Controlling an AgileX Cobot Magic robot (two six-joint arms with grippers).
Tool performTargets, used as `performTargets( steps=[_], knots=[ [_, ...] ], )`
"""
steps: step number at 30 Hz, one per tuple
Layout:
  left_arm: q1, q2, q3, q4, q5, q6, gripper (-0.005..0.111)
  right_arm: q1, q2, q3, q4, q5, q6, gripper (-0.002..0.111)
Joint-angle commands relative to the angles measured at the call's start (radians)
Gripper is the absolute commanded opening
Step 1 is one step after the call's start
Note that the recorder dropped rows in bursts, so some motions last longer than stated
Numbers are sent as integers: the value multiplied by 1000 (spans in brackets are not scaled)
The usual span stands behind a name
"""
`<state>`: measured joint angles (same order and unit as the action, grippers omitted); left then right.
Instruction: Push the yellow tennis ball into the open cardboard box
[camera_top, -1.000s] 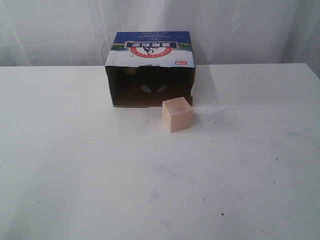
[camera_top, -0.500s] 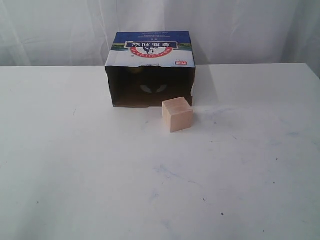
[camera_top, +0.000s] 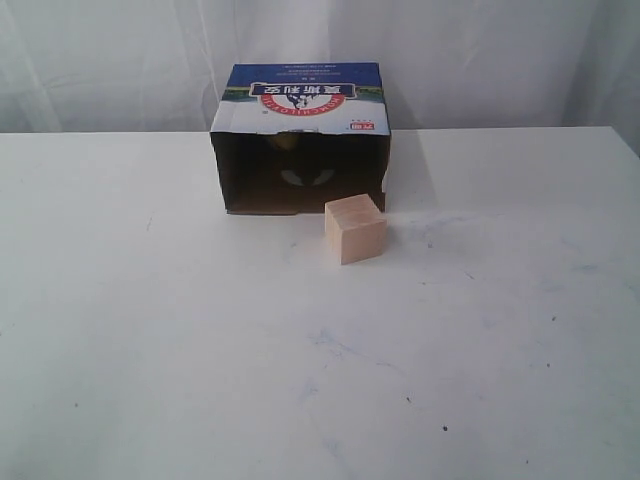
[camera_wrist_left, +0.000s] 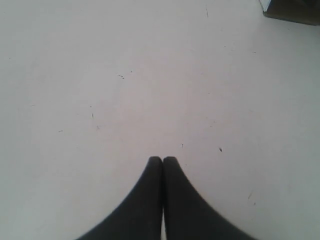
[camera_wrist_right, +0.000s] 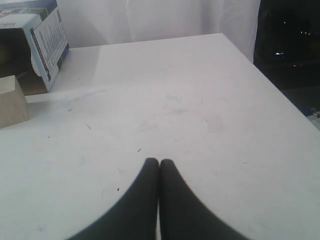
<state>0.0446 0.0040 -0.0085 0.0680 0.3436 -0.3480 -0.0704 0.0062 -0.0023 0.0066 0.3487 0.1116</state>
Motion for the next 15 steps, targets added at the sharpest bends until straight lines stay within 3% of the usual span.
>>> performTargets(
  steps=[1,2,5,9,15],
  knots=[
    [2,-3,8,-7,-89,122,0,1,-6,2,0,-6,-2,0],
    [2,-3,8,-7,-144,191,0,1,-6,2,0,-6,-2,0],
    [2,-3,8,-14,-120,291,0,1,-6,2,0,-6,-2,0],
    [2,-3,8,-45,-106,579,0,1,-6,2,0,-6,-2,0],
    [4,-3,8,-121,-106,455,0,1,-6,2,0,-6,-2,0]
  ],
)
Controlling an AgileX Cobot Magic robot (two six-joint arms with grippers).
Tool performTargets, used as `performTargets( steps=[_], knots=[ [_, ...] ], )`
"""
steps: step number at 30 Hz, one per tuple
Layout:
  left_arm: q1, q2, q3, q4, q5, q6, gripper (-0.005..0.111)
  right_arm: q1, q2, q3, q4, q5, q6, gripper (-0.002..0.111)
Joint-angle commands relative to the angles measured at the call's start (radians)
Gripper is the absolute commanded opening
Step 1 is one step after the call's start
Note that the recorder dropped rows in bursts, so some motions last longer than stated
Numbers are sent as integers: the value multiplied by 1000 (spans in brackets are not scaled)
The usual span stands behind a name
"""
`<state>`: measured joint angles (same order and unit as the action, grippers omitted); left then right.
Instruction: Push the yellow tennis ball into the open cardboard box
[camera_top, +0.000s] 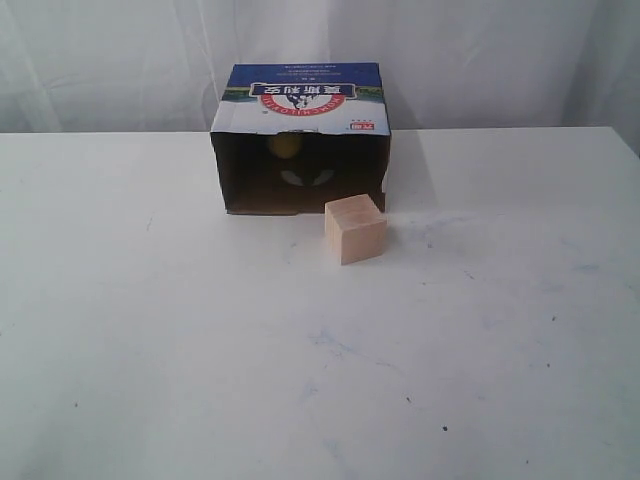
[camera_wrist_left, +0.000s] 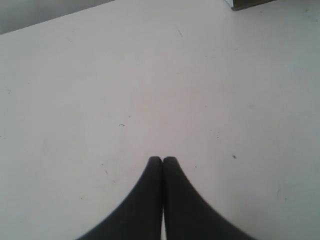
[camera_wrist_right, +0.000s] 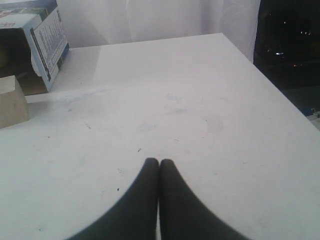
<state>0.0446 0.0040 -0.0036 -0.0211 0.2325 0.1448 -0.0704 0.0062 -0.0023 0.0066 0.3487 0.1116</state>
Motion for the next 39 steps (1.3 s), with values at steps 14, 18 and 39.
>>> performTargets(
  steps=[14,18,39],
  knots=[
    [4,-3,4,-29,101,-120,0,1,-6,2,0,-6,-2,0],
    [4,-3,4,-29,101,-120,0,1,-6,2,0,-6,-2,0],
    [4,-3,4,-29,101,-120,0,1,-6,2,0,-6,-2,0]
  ],
)
